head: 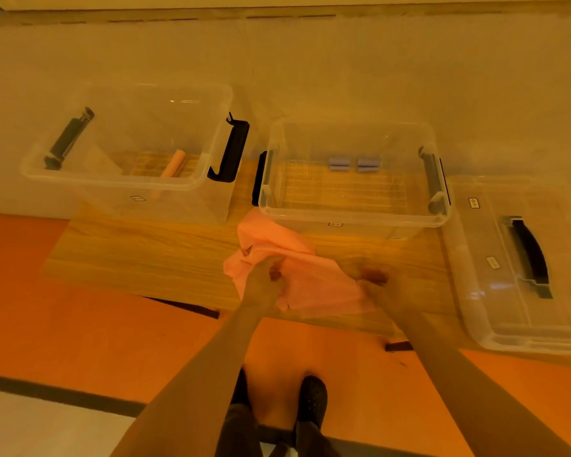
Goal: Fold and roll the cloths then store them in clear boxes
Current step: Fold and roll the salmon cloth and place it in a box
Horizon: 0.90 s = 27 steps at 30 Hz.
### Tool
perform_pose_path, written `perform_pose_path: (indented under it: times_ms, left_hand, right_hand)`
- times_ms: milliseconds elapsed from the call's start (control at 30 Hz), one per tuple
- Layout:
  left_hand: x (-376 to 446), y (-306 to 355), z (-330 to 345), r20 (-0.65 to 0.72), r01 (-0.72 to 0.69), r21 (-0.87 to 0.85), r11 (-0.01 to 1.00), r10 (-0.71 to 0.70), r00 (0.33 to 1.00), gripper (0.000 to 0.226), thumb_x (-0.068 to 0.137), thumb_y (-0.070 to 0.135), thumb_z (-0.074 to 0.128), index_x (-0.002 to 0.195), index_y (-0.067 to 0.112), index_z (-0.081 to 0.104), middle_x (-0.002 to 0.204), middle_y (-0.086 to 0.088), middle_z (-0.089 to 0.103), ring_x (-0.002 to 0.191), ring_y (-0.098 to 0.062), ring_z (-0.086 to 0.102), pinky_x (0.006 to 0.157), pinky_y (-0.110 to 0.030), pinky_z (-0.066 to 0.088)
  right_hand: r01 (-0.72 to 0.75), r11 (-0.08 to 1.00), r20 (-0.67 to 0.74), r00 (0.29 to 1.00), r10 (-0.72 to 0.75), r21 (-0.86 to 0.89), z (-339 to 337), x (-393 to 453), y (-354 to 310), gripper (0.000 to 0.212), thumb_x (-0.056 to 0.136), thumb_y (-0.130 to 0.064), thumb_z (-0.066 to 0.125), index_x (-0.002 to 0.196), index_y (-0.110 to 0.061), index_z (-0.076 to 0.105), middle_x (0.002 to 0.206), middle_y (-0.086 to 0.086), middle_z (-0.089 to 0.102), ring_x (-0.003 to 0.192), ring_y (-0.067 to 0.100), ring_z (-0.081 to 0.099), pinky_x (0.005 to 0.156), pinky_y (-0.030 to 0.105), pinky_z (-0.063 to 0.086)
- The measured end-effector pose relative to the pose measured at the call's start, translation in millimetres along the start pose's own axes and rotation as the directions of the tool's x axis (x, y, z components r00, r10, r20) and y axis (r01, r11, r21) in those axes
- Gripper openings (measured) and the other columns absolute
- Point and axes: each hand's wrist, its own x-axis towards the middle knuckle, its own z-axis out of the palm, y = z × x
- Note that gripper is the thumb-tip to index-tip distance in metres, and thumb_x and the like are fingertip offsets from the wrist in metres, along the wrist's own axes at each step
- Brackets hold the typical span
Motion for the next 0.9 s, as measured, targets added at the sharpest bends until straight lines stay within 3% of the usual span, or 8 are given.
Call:
perform_pose_path:
  times_ms: [100, 200, 367, 467, 567, 900]
  left_hand:
    - [-9.5, -0.6, 7.2, -0.035, -0.017, -0.043, 0.999, 0.016, 0.999, 0.037, 0.082, -0.004, 0.059, 0.116, 0.009, 0.061, 0.113, -0.008, 0.063, 0.104, -0.025, 0.059, 0.086, -0.026, 0.047]
    - [-24.2, -1.7, 15.7, -0.019, -0.041, -0.025, 0.999, 0.041, 0.999, 0.036, 0.081, -0.003, 0.060, 0.114, 0.011, 0.062, 0.103, 0.000, 0.060, 0.098, -0.019, 0.058, 0.080, -0.024, 0.045]
    - [-41.6, -6.5, 29.0, 0.008, -0.015, -0.107, 0.994, 0.015, 1.000, 0.036, 0.080, 0.006, 0.068, 0.114, 0.016, 0.060, 0.100, -0.002, 0.057, 0.094, -0.023, 0.059, 0.078, -0.047, 0.055]
    - [-41.7, -4.4, 30.0, 0.006, 0.010, -0.146, 0.989, -0.009, 1.000, 0.035, 0.080, 0.005, 0.068, 0.109, 0.023, 0.059, 0.099, -0.001, 0.056, 0.094, -0.023, 0.058, 0.078, -0.050, 0.055]
    - [-41.2, -3.2, 29.2, 0.003, 0.006, -0.152, 0.988, -0.006, 1.000, 0.032, 0.081, 0.005, 0.068, 0.105, 0.023, 0.060, 0.099, -0.001, 0.058, 0.093, -0.023, 0.058, 0.079, -0.049, 0.055]
    - [-41.6, -7.8, 25.2, 0.019, 0.029, -0.175, 0.984, -0.026, 0.999, 0.025, 0.081, 0.002, 0.067, 0.104, 0.013, 0.066, 0.099, -0.004, 0.057, 0.090, -0.020, 0.056, 0.075, -0.043, 0.056]
  right_hand:
    - [0.018, 1.000, 0.008, 1.000, -0.018, -0.020, -1.2, -6.5, 6.8, 0.030, 0.081, -0.004, 0.068, 0.110, -0.014, 0.063, 0.108, 0.000, 0.062, 0.097, 0.018, 0.062, 0.076, 0.029, 0.053]
    - [0.003, 0.999, 0.015, 1.000, -0.002, -0.044, -3.1, -15.4, 9.2, 0.034, 0.081, -0.004, 0.068, 0.113, -0.012, 0.061, 0.102, -0.001, 0.060, 0.087, 0.013, 0.061, 0.066, 0.018, 0.048]
    - [0.057, 0.991, 0.082, 0.996, -0.047, -0.122, -2.7, -17.5, 5.7, 0.036, 0.077, -0.008, 0.073, 0.111, -0.014, 0.062, 0.118, 0.003, 0.058, 0.098, 0.017, 0.059, 0.080, 0.030, 0.052]
    - [0.175, 0.941, 0.163, 0.978, -0.131, -0.290, 3.3, -16.4, -6.7, 0.034, 0.076, -0.017, 0.074, 0.108, -0.024, 0.064, 0.124, -0.002, 0.052, 0.102, 0.015, 0.056, 0.087, 0.033, 0.054]
    - [0.237, 0.900, 0.200, 0.964, -0.173, -0.366, 12.2, -17.3, -20.2, 0.034, 0.077, -0.012, 0.073, 0.109, -0.020, 0.064, 0.120, -0.003, 0.052, 0.107, 0.015, 0.053, 0.092, 0.029, 0.049]
    - [0.170, 0.942, 0.136, 0.982, -0.135, -0.291, 22.5, -10.5, -19.0, 0.023, 0.081, -0.005, 0.067, 0.104, -0.012, 0.068, 0.115, 0.003, 0.063, 0.101, 0.014, 0.058, 0.083, 0.019, 0.044]
